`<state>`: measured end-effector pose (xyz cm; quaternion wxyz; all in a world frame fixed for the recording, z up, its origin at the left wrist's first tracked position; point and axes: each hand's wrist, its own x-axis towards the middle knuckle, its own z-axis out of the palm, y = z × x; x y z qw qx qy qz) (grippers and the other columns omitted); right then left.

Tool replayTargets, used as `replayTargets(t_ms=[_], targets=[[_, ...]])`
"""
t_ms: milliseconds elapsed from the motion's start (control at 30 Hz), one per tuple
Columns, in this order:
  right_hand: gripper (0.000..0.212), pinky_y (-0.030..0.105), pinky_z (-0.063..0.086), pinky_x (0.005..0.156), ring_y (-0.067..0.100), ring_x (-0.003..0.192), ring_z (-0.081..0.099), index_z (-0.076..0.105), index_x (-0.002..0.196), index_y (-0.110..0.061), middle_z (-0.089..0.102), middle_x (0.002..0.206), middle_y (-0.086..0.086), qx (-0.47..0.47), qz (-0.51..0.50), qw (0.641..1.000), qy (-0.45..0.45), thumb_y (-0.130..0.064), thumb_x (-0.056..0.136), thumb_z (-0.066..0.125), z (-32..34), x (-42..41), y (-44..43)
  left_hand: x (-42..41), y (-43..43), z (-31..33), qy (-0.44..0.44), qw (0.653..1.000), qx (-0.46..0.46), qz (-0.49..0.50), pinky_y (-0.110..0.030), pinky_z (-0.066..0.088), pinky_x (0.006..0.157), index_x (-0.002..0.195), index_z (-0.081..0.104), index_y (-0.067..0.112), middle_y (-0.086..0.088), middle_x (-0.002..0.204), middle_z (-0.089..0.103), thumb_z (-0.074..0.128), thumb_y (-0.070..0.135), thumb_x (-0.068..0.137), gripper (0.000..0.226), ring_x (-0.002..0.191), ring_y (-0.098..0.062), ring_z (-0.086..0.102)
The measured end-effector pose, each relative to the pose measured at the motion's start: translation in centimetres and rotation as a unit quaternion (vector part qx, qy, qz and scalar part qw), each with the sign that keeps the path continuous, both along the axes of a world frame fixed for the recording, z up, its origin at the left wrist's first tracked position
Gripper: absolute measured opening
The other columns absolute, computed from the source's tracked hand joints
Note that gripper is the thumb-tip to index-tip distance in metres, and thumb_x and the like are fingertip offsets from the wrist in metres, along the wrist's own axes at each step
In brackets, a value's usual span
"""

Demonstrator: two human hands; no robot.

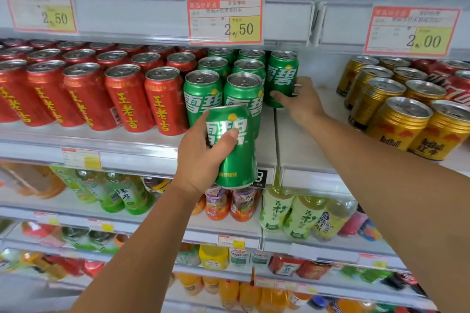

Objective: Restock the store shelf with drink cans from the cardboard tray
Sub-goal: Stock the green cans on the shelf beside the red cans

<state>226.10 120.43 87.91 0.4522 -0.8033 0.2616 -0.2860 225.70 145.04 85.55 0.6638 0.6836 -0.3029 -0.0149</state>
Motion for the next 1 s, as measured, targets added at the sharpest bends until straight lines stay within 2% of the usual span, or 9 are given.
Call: replayTargets(t_ms=[167,267,400,500,600,667,767,900,1000], targets=[[0.084,0.028,0.037,0.1,0.025,0.131,0.045,0.024,0.148,-0.012,0.043,0.146,0.011,0.017,0.007,0.999,0.044,-0.039,0.084,0.071,0.7,-1.4,0.9,-0.5,0.3,0.6,0.01,1.0,0.015,-0.013,-0.053,0.05,0.096,0.122,0.061,0.029,0.007,0.117,0.07,0.06,0.058,0.076,0.054,0.112,-0.019,0.064],[0.07,0.029,0.038,0.1,0.023,0.13,0.045,0.034,0.145,-0.015,0.045,0.144,0.009,-0.015,0.014,0.998,0.058,-0.042,0.089,0.065,1.4,-4.6,2.7,-1.0,0.7,1.3,0.009,0.999,0.036,-0.035,-0.048,0.052,0.095,0.12,0.06,0.03,0.01,0.115,0.07,0.063,0.054,0.074,0.053,0.109,-0.012,0.065],[0.046,0.024,0.04,0.099,0.011,0.119,0.054,0.048,0.133,-0.022,0.056,0.121,-0.01,-0.057,0.067,0.996,-0.029,-0.029,0.09,0.064,1.9,-10.5,6.3,-1.6,1.2,2.3,0.046,0.995,0.032,-0.085,-0.033,0.055,0.088,0.117,0.059,0.03,0.01,0.111,0.072,0.074,0.038,0.074,0.047,0.104,-0.009,0.068],[0.066,0.028,0.04,0.106,0.0,0.119,0.053,0.039,0.138,-0.034,0.057,0.127,-0.014,0.005,0.193,0.981,-0.023,-0.032,0.08,0.07,2.3,-14.3,8.9,-2.4,0.9,3.5,0.058,0.995,0.001,-0.087,-0.032,0.056,0.086,0.12,0.057,0.024,0.007,0.111,0.072,0.08,0.038,0.068,0.058,0.104,-0.011,0.068],[0.08,0.017,0.044,0.096,-0.007,0.115,0.054,0.033,0.139,-0.042,0.055,0.128,-0.022,0.029,0.253,0.967,-0.003,-0.028,0.075,0.08,2.7,-15.8,11.3,-4.0,-0.1,4.9,0.037,0.996,-0.008,-0.076,-0.036,0.058,0.086,0.119,0.056,0.02,0.004,0.106,0.073,0.087,0.029,0.069,0.059,0.099,-0.011,0.069],[0.071,0.007,0.046,0.083,-0.013,0.104,0.056,0.043,0.13,-0.039,0.06,0.119,-0.025,0.011,0.209,0.978,-0.022,-0.025,0.072,0.082,3.0,-15.8,12.1,-5.0,-0.8,5.6,-0.002,0.998,0.009,-0.063,-0.027,0.058,0.084,0.115,0.057,0.025,0.01,0.1,0.072,0.087,0.025,0.071,0.053,0.094,-0.003,0.068],[0.06,0.004,0.045,0.068,-0.013,0.089,0.06,0.053,0.117,-0.03,0.066,0.105,-0.02,0.003,0.145,0.989,-0.04,-0.021,0.067,0.086,3.3,-15.5,11.8,-5.3,-0.8,6.0,-0.065,0.993,0.069,-0.071,-0.013,0.05,0.083,0.12,0.056,0.032,0.019,0.103,0.07,0.084,0.037,0.072,0.056,0.096,0.009,0.063],[0.065,0.002,0.041,0.066,-0.016,0.088,0.056,0.052,0.121,-0.024,0.062,0.109,-0.019,-0.015,0.086,0.996,-0.037,-0.026,0.066,0.087,3.9,-13.6,9.2,-3.5,1.2,4.5,-0.141,0.973,0.18,-0.03,-0.021,0.044,0.097,0.133,0.056,0.028,0.016,0.127,0.062,0.072,0.055,0.077,0.064,0.114,0.001,0.057],[0.072,0.009,0.037,0.069,0.004,0.099,0.056,0.051,0.129,-0.015,0.061,0.121,-0.005,-0.029,0.055,0.998,-0.002,-0.025,0.067,0.087,3.9,-10.9,6.5,-1.8,2.7,1.8,-0.249,0.925,0.285,0.036,-0.025,0.044,0.096,0.125,0.065,0.024,0.006,0.121,0.067,0.071,0.059,0.077,0.06,0.112,-0.013,0.061]])
